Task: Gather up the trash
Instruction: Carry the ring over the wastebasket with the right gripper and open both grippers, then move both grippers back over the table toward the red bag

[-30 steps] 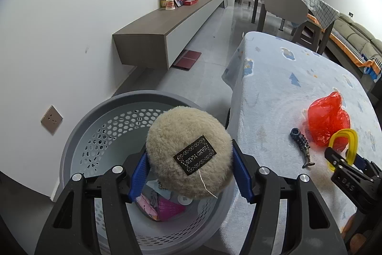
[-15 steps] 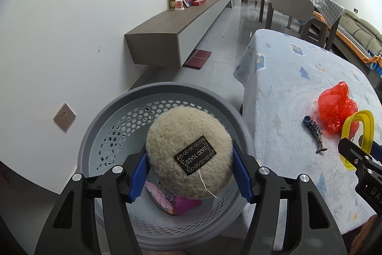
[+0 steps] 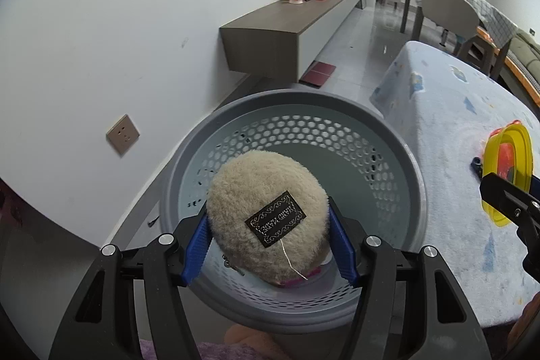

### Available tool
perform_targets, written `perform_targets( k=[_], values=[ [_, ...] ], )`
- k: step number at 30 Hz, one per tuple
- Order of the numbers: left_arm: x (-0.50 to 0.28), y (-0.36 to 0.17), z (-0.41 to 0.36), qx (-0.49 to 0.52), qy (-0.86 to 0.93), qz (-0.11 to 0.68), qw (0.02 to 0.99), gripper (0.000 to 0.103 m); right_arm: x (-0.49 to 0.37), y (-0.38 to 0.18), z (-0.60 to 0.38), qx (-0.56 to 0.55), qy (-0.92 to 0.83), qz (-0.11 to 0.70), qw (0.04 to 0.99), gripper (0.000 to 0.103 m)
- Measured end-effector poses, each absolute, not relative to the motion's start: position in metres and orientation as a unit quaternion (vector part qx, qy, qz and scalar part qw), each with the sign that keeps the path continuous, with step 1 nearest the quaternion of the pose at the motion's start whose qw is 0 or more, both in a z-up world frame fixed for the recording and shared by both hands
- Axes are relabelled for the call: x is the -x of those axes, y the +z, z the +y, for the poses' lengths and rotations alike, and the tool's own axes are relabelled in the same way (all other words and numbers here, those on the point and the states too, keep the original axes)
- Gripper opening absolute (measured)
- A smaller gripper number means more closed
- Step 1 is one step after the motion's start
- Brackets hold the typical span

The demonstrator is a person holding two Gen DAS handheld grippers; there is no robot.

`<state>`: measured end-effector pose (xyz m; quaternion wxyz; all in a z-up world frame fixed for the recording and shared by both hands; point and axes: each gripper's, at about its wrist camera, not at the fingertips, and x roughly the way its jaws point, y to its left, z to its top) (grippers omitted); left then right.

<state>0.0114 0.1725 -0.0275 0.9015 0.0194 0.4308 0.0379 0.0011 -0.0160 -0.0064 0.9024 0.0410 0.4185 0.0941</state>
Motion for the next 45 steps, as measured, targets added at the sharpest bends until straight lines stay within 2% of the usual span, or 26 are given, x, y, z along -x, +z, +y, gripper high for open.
perform_targets(
  k=[22, 27, 28, 31, 45],
  values=[
    [-0.031, -0.041, 0.205, 0.008, 0.075, 0.449, 0.890, 0.064, -0.060, -0.031, 0.042, 0.009, 0.181, 0.442, 0.878, 0.067],
    [-0.034, -0.041, 0.208, 0.011, 0.081, 0.447, 0.891, 0.071, -0.065, -0.032, 0.048, 0.013, 0.188, 0.440, 0.878, 0.069],
    [-0.034, -0.041, 0.209, 0.012, 0.081, 0.446, 0.891, 0.072, -0.065, -0.032, 0.045, 0.009, 0.191, 0.439, 0.878, 0.074],
    [-0.033, -0.041, 0.211, 0.015, 0.085, 0.444, 0.892, 0.076, -0.065, -0.032, 0.041, 0.003, 0.187, 0.436, 0.880, 0.076],
    [-0.033, -0.040, 0.213, 0.017, 0.084, 0.444, 0.892, 0.077, -0.058, -0.031, 0.042, -0.003, 0.174, 0.432, 0.885, 0.076]
  ],
)
